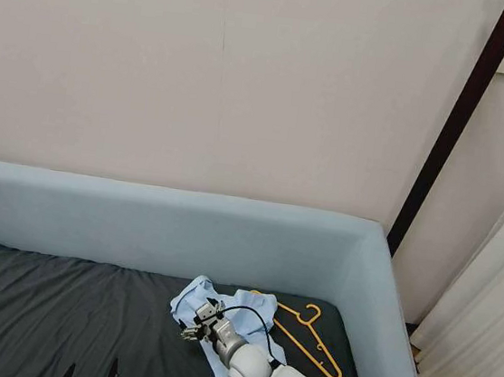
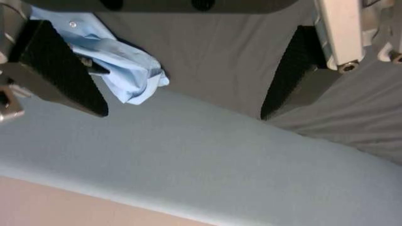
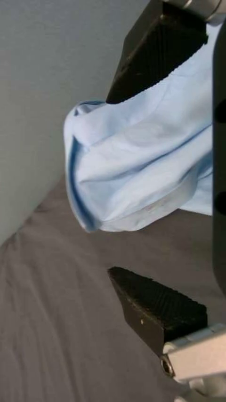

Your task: Pick up the clothes from the sofa and hang them on the clothes hanger.

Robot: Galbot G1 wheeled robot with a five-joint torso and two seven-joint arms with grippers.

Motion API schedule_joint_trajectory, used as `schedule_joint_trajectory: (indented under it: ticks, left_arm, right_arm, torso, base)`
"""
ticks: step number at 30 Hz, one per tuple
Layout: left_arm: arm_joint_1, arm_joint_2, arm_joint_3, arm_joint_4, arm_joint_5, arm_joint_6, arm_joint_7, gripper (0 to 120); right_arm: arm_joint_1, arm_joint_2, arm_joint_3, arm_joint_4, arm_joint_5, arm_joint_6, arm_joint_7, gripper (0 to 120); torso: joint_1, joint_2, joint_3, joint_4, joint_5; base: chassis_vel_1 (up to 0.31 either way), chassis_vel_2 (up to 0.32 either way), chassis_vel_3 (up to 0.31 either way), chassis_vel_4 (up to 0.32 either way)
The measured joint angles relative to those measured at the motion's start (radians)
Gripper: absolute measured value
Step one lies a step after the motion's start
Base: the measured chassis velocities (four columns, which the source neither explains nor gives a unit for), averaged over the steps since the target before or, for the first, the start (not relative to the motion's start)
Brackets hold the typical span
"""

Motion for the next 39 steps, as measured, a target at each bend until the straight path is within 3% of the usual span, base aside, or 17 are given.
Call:
schedule_joint_trajectory:
  ticks: [12, 24, 39]
  left_arm:
    - [0.013, -0.007, -0.010, -0.012, 0.005, 0.000, 0.000, 94]
    - [0.022, -0.019, -0.015, -0.017, 0.009, -0.003, 0.001, 94]
    - [0.026, -0.022, -0.020, -0.023, 0.007, -0.011, 0.003, 94]
  right_arm:
    - [-0.011, 0.105, 0.054, -0.246, -0.191, 0.118, -0.048, 94]
    - [-0.012, 0.154, 0.084, -0.343, -0.370, 0.198, -0.055, 88]
    - [0.009, 0.196, 0.100, -0.452, -0.415, 0.221, -0.060, 31]
  torso:
    - [0.000, 0.000, 0.000, 0.0000, 0.0001]
    - [0.000, 0.000, 0.000, 0.0001, 0.0002]
    - [0.000, 0.000, 0.000, 0.0001, 0.0002]
  base:
    - [0.000, 0.000, 0.000, 0.000]
    - [0.000, 0.000, 0.000, 0.000]
    - [0.000, 0.000, 0.000, 0.000]
